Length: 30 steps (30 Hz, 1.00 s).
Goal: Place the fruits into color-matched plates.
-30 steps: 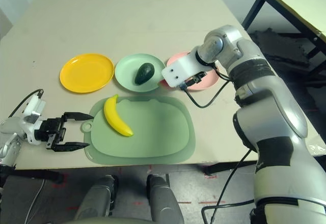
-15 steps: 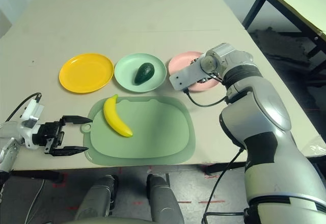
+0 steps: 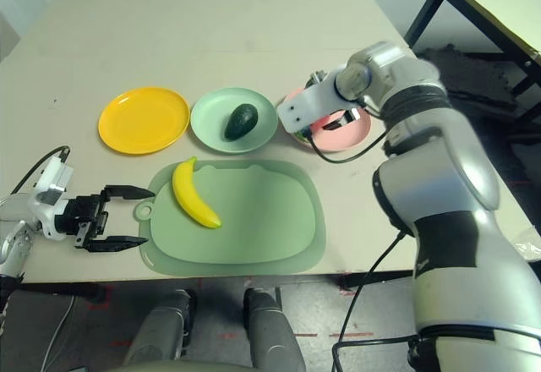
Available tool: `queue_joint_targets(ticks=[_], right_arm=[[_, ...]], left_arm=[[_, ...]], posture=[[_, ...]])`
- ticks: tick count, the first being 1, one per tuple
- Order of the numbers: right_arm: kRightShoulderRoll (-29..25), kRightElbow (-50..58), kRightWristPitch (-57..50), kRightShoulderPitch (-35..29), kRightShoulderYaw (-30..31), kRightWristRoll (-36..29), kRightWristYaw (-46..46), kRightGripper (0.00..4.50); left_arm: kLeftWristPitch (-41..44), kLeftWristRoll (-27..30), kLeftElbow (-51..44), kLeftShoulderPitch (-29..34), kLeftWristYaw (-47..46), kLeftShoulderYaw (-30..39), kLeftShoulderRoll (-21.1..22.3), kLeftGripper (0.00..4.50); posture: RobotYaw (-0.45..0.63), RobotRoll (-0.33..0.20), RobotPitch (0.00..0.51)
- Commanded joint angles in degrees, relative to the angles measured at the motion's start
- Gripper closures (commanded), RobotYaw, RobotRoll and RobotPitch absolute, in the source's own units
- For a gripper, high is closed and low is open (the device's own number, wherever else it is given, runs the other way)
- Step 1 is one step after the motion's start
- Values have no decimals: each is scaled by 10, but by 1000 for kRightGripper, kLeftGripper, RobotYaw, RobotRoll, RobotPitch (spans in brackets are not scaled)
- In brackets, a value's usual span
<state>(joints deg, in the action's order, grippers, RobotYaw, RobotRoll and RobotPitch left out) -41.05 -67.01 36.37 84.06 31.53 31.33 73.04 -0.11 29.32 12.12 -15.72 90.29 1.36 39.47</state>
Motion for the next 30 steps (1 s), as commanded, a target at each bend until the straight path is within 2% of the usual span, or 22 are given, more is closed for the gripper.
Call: queue_joint_targets(ticks=[1,3,4,7,9,11,13,16,21,25,30], right_arm=[[-32,180,-127,-78,-81,-161,161,30],[-57,364,-305,-175,-132,-273,191,30],[-67,441,-384,-217,-158,-306,192,30],[-85,608,-525,-363,-240,-373,134,30],[-62,726,-631,-477,-309,-440,69,30],[-35,809,-682,-573,-356,-482,13,30],[-19,849,-688,-631,-374,-495,-22,30],[22,883,-660,-732,-390,-516,-66,30],[61,851,-590,-795,-403,-536,-89,30],[79,835,-553,-818,-376,-539,-98,30],[100,833,-534,-836,-356,-536,-124,30]], left_arm=[[-10,-9,13,-5,12,1,8,0],[-31,-26,15,-11,19,-11,20,0],[-39,-32,15,-14,21,-19,27,0],[-34,-27,5,-35,22,-22,31,0],[-51,-41,5,-49,22,-41,47,0],[-76,-62,9,-62,22,-64,67,0],[-94,-75,15,-75,22,-77,75,0],[-136,-111,25,-121,16,-87,62,0],[-229,-184,58,-201,-1,-120,31,0],[-315,-247,101,-262,-8,-164,0,0],[-377,-287,165,-309,-13,-213,-48,0]], posture=[[12,0,195],[11,0,196],[12,0,199],[8,0,203],[1,0,204],[-2,0,205],[-6,0,205],[-18,0,202],[-20,0,195],[-14,0,178],[-36,0,165]])
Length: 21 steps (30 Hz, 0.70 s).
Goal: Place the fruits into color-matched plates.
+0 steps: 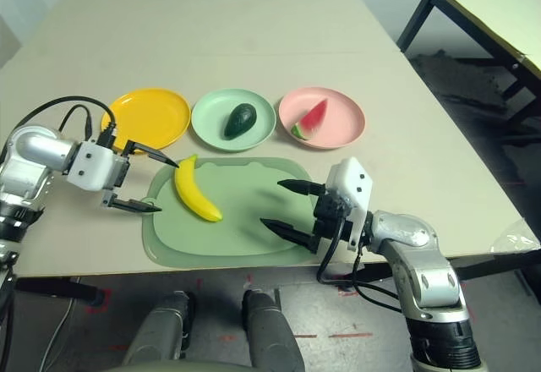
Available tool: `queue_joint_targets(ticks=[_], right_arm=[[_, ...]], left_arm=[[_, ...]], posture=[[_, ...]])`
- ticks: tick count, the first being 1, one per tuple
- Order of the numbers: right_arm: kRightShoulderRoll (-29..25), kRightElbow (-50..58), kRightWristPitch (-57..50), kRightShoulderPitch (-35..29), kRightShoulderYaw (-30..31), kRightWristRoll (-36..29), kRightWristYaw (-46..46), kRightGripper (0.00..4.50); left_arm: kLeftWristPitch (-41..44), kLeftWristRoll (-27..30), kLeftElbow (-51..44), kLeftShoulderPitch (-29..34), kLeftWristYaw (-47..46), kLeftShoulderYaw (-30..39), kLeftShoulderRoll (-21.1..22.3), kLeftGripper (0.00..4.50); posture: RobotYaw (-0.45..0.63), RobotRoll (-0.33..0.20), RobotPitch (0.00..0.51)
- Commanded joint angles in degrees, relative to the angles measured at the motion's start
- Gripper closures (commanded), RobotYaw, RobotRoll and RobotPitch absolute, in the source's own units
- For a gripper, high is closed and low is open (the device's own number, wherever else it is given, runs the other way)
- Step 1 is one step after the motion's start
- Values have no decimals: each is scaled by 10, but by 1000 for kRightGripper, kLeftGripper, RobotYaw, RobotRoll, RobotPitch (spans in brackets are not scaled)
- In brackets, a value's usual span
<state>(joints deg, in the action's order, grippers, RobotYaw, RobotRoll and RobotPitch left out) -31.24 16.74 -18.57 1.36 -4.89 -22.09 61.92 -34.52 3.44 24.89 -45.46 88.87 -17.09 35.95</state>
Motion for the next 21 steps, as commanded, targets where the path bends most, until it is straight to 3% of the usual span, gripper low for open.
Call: queue_joint_targets(ticks=[1,10,14,19,21], right_arm=[[3,-5,19,-11,10,-2,-17,30],[-2,15,38,-35,4,-1,-59,30],[-6,15,48,-45,-1,-1,-74,0],[-2,18,54,-54,8,-6,-86,0],[1,15,57,-54,13,-6,-89,0]], left_arm=[[-44,-34,52,-17,2,-37,-19,0],[-113,-130,263,-88,-47,-93,-68,0],[-101,-133,303,-104,-23,-106,-68,941],[-110,-136,319,-116,-9,-104,-57,2761],[-111,-132,318,-117,2,-102,-52,2917]], posture=[[-52,0,163],[-139,0,139],[-153,0,134],[-150,0,134],[-150,0,134]])
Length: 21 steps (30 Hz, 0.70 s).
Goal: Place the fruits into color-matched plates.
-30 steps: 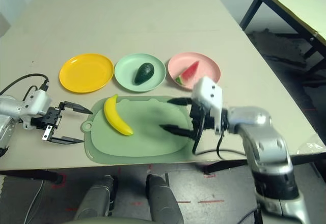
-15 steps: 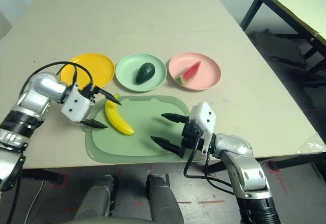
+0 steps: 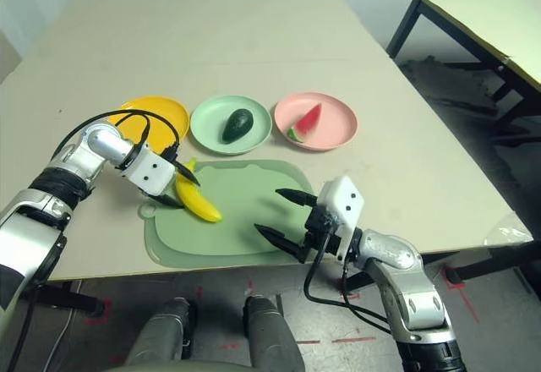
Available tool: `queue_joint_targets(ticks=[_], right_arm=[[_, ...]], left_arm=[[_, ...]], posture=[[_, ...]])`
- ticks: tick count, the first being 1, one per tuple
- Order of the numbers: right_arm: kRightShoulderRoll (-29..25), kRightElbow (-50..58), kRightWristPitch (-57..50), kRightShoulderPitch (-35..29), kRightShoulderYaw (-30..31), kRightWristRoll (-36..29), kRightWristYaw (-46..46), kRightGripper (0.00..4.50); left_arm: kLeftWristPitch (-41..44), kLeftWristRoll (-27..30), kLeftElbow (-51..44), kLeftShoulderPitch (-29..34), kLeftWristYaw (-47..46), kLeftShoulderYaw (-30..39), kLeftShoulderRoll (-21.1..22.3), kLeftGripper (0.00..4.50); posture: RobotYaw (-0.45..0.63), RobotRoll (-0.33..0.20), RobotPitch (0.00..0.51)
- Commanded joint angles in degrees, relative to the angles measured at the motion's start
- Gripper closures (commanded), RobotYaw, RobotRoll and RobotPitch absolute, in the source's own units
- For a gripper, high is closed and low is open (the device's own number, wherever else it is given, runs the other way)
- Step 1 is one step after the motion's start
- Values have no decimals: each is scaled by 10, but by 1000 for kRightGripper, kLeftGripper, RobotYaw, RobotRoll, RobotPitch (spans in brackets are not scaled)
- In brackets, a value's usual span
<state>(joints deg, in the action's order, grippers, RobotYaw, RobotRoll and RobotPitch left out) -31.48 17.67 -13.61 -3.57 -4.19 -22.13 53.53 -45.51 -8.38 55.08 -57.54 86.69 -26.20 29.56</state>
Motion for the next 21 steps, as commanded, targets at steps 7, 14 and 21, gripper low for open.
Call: queue_joint_targets(ticks=[7,14,21], right_arm=[[10,-7,10,3,19,-5,-7,0],[43,-10,3,15,29,-18,-30,0],[82,2,4,16,54,-6,-68,0]], left_arm=[[26,17,21,-30,53,25,42,2917],[62,-64,161,-175,-114,40,117,2918],[126,-101,215,-188,-240,62,122,2918]], posture=[[-123,0,138],[-103,0,144],[-146,0,154]])
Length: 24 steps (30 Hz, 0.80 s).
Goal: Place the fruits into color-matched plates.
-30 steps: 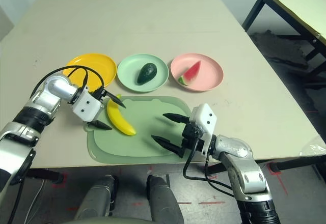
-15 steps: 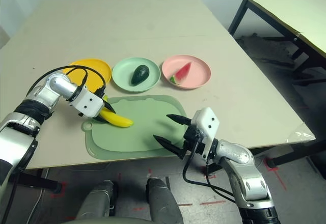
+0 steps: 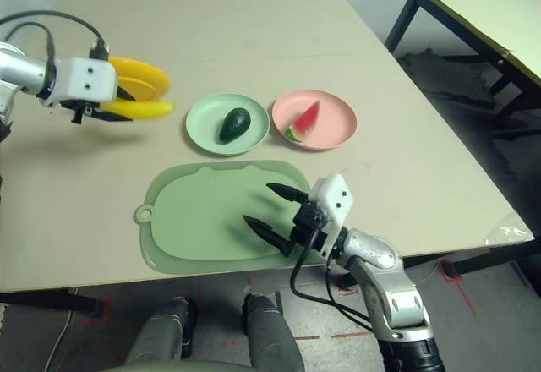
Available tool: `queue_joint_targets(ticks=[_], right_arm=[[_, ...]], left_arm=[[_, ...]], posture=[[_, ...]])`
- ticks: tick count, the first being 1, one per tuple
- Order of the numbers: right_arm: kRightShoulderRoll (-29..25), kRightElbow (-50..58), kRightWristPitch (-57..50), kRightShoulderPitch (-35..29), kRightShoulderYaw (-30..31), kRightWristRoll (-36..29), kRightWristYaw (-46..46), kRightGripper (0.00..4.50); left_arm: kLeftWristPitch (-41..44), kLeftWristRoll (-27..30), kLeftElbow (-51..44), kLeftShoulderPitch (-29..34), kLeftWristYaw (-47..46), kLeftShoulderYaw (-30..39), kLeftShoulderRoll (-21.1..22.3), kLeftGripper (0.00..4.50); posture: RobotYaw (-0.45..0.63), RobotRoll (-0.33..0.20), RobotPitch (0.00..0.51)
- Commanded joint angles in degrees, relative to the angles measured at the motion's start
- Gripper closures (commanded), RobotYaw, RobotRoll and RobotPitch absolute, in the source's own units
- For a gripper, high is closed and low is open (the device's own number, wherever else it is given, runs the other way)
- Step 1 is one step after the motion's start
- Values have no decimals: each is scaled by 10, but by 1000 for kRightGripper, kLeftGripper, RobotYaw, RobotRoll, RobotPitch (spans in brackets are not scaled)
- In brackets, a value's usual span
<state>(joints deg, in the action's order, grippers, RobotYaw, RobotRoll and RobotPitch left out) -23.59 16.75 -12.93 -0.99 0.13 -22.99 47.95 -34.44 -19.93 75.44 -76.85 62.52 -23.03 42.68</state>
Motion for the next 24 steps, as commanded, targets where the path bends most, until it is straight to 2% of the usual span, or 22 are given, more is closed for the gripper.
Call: queue_joint_targets(ticks=[1,3,8,16,21,24], right_arm=[[3,17,-3,-14,12,3,-16,0],[1,23,-3,-24,11,2,-22,0],[-7,28,-1,-34,7,-1,-26,0],[-4,1,3,2,16,1,-21,0],[-4,-11,8,11,22,3,-13,0],[0,-16,10,16,25,5,-12,0]], left_arm=[[27,39,13,5,18,55,-18,2918],[37,58,12,6,40,83,-29,2918],[38,59,7,12,69,102,-32,2918],[49,72,2,26,95,129,-20,2918],[70,104,-3,44,132,165,-24,2918],[100,144,-9,63,197,196,-39,2918]], posture=[[-149,0,154],[-149,0,154],[-150,0,147],[-119,0,144],[-107,0,142],[-104,0,139]])
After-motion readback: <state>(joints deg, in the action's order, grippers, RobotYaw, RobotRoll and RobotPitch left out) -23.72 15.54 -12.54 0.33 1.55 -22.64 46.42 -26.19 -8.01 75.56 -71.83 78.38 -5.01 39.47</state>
